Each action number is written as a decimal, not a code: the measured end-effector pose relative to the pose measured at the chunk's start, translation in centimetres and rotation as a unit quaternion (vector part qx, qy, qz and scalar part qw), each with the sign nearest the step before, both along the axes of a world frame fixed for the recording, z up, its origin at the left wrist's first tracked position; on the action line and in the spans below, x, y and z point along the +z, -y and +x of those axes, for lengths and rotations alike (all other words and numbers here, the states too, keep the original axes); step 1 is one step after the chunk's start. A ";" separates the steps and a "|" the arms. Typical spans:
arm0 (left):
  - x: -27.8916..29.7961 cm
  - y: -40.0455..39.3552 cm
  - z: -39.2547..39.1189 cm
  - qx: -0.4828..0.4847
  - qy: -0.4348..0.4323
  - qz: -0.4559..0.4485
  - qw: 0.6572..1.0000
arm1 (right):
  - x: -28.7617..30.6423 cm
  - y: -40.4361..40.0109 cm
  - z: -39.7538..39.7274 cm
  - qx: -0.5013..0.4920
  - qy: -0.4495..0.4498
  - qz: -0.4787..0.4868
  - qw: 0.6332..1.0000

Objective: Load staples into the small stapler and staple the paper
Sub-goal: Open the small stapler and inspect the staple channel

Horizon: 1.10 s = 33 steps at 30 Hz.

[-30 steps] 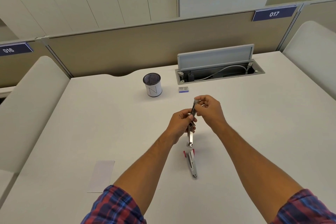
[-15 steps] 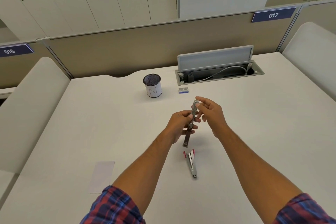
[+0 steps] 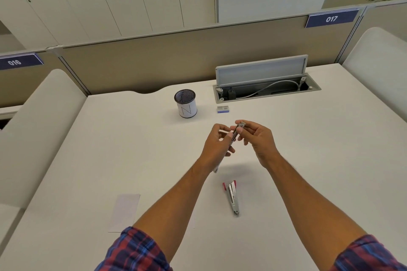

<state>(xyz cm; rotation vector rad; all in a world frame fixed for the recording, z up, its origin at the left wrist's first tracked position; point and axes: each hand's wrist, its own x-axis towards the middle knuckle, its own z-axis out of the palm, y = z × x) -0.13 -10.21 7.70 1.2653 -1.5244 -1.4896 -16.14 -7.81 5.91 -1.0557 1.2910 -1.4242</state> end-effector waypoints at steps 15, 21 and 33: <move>0.8 -0.6 -0.5 -0.025 0.061 -0.132 0.989 | -0.4 -0.4 0.0 -0.023 0.060 -0.012 0.998; 0.3 -0.8 -0.7 -0.004 0.048 -0.140 0.989 | -0.3 -0.4 0.1 -0.027 0.080 -0.009 0.996; 0.5 -0.1 0.0 -0.031 0.080 -0.140 0.986 | -1.1 -0.3 0.4 -0.033 0.084 -0.005 0.996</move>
